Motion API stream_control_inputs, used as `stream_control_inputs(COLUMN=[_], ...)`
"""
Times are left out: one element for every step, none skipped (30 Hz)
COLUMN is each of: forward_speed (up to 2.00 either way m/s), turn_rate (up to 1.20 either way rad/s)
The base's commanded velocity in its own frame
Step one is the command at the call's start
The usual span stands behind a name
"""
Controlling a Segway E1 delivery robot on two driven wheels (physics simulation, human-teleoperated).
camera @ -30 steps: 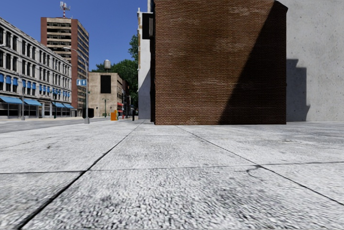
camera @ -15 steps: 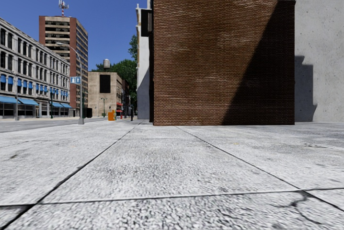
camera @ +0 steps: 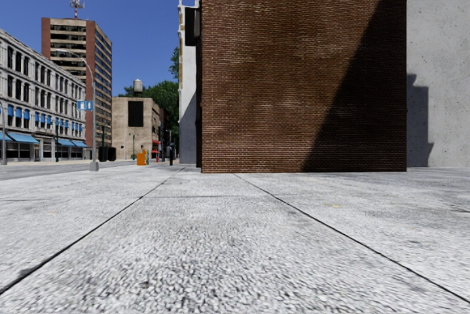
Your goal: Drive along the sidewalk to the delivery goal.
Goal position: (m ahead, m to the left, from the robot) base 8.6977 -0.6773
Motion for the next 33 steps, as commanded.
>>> stream_control_inputs(forward_speed=[2.00, 2.00, 2.00, 2.00, 2.00, 2.00, 2.00, 2.00, 2.00, 2.00, 2.00, 2.00, 2.00, 2.00, 2.00, 2.00, 2.00, 2.00, 2.00, 2.00, 2.00, 2.00, 2.00, 2.00, 2.00, 2.00, 2.00, 2.00, 2.00, 2.00, 2.00, 2.00, 2.00], turn_rate=[-0.22, -0.22, -0.22, -0.22, -0.22, -0.24, -0.25, -0.25, -0.26, -0.27, -0.28, -0.28, -0.28, -0.29, -0.35, -0.37, -0.37, -0.38, -0.38, -0.38, -0.38, -0.38, -0.38, -0.38, -0.38, -0.38, -0.38, -0.38, -0.38, -0.38, -0.38, -0.38, -0.38])
